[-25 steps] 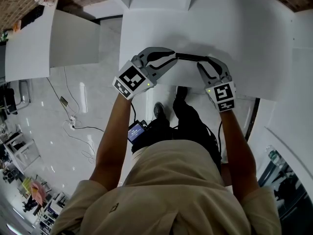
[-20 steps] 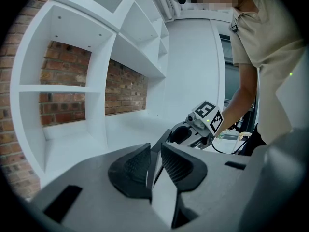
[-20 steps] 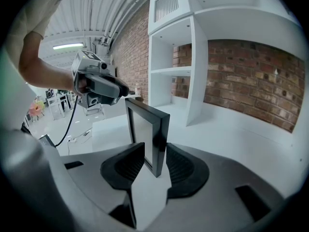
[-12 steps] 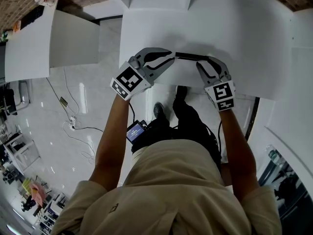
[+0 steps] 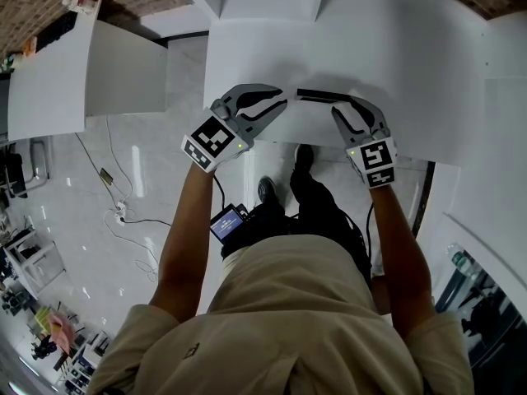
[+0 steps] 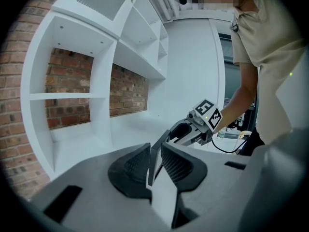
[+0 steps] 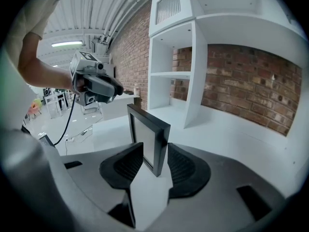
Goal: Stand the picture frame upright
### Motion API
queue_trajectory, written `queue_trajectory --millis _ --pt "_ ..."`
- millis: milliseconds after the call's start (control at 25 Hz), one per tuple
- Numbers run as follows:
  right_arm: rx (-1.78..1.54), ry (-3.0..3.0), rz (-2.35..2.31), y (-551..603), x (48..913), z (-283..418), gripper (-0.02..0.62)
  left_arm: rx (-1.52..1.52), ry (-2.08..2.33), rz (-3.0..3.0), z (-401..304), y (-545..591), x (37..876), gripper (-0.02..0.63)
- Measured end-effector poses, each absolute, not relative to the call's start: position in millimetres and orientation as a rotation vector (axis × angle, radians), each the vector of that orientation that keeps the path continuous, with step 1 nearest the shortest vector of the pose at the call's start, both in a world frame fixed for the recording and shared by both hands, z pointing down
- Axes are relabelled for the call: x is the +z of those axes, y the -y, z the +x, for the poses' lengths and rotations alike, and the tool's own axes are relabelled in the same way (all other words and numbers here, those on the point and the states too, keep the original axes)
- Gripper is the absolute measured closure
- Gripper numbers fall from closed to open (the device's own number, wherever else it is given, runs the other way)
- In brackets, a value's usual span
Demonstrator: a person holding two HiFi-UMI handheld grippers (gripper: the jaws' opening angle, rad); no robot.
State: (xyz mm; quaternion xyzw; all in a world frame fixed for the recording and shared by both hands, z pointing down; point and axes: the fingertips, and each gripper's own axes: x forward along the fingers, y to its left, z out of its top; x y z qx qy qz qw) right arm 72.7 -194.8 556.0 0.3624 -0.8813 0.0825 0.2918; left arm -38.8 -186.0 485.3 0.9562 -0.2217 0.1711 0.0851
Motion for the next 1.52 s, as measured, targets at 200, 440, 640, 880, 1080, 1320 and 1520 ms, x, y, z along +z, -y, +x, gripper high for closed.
queue_trajectory --millis 200,440,640,880,1080,1320,1520 --pt "0.199 2.338 1.02 182 538 80 0.439 0.518 0.686 2.863 -52 172 471 0.54" --pt "0.163 2.318 1.065 159 514 84 0.437 0.509 0.704 2.88 -70 146 453 0.54" --pt "0.149 2.314 1.135 141 481 77 0.434 0.494 0.727 2.914 -86 123 424 0.54" --pt "0.226 2.422 1.217 106 418 52 0.474 0.479 0.799 2.943 -114 87 375 0.54" --pt "0.28 2.559 1.185 68 364 21 0.573 0.411 0.835 2.922 -143 59 339 0.54" --pt "0.261 2.621 1.129 19 316 4 0.592 0.328 0.84 2.872 -165 22 302 0.592" --pt "0.219 2.636 1.117 -9 287 0 0.592 0.337 0.835 2.901 -173 -5 280 0.597"
